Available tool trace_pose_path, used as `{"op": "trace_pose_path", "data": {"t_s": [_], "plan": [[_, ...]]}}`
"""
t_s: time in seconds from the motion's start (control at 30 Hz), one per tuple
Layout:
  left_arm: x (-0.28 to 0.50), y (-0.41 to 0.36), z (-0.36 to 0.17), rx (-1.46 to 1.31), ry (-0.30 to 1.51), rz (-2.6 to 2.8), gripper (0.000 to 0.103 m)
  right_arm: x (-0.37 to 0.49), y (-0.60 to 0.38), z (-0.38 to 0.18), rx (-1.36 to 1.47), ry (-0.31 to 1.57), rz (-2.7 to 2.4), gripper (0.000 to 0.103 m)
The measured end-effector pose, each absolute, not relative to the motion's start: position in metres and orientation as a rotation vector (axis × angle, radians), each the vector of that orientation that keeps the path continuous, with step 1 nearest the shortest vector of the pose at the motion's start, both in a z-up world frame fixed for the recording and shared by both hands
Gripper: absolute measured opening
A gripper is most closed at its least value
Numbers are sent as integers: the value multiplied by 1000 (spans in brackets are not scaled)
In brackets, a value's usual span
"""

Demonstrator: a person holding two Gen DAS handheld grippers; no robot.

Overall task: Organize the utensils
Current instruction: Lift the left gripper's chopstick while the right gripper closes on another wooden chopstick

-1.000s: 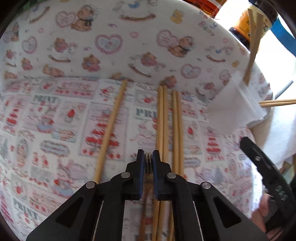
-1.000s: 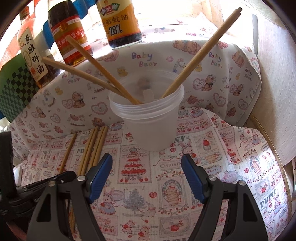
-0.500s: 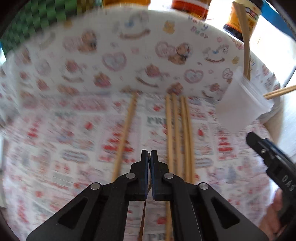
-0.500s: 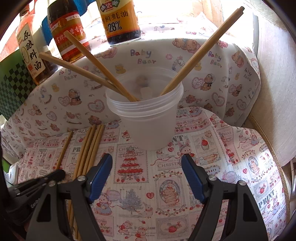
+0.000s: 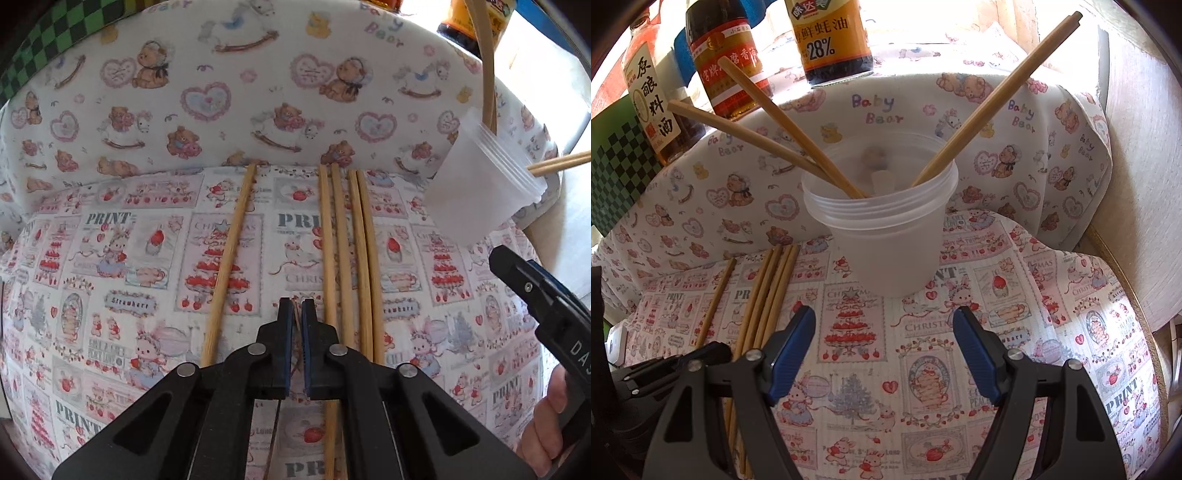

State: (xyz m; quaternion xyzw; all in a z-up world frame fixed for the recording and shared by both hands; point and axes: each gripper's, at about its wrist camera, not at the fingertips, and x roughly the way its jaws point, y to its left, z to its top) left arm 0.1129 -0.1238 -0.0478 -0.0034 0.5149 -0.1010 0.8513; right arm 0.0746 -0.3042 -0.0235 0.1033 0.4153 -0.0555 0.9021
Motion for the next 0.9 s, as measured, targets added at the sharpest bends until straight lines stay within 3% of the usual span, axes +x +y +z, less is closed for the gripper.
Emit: {"op": "trace_pose_path", "data": {"t_s": [0.2,0.5,0.7,0.9], "plan": [[119,-127,-47,-13,1098,-202,2,75,-301,-25,202,866,-93,75],[85,-93,39,-4,769,-195,1,73,-289,-26,213,883,16,57],[70,-71,55,-74,721,-191,1,74,-272,-34,213,965,134,42],[44,-58,73,-124,591,-175,1,67,-237,-43,66,992,186,39]]}}
